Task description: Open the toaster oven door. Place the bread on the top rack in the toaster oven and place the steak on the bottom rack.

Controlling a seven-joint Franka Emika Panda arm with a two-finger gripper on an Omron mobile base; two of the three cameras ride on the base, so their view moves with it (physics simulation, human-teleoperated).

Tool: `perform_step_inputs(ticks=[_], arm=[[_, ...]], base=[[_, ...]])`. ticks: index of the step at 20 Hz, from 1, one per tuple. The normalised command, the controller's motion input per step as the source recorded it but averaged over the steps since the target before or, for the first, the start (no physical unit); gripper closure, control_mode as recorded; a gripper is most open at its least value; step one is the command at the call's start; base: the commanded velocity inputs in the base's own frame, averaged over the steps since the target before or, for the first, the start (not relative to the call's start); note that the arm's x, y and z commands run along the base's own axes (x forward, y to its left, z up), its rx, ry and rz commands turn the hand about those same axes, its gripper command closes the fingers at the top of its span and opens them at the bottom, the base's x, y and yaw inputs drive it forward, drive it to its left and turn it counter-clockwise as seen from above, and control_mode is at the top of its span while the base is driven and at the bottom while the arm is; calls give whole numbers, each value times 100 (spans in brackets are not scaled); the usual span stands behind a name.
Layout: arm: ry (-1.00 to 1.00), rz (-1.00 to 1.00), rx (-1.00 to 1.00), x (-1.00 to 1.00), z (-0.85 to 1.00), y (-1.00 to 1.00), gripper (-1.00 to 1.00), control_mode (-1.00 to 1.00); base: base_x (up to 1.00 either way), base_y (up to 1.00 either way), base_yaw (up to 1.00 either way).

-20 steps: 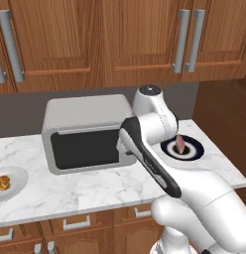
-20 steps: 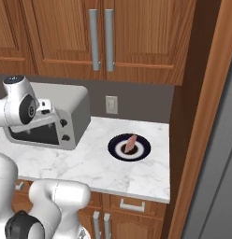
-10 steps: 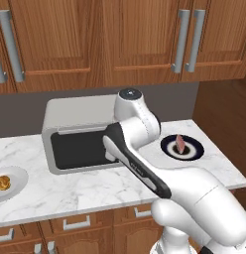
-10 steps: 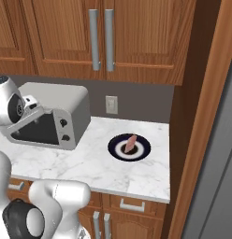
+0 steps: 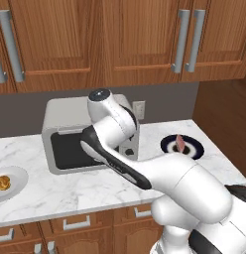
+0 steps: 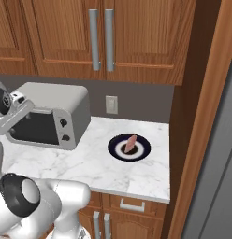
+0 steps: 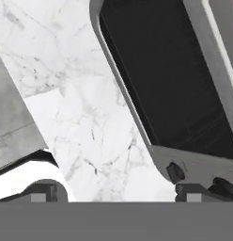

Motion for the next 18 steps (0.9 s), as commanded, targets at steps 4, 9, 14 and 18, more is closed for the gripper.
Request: perform_step_inputs(ticks=[4, 9, 14, 18], arm=[[-21, 5, -13, 10, 4, 30, -100, -100], [-31, 11, -2, 15, 2, 13, -100, -100], [-21, 10, 0, 30, 0, 11, -100, -100], [-2, 6, -1, 41, 0, 22, -100, -100]], base=[[0, 0, 0], [0, 0, 0], [0, 0, 0], [0, 0, 0]])
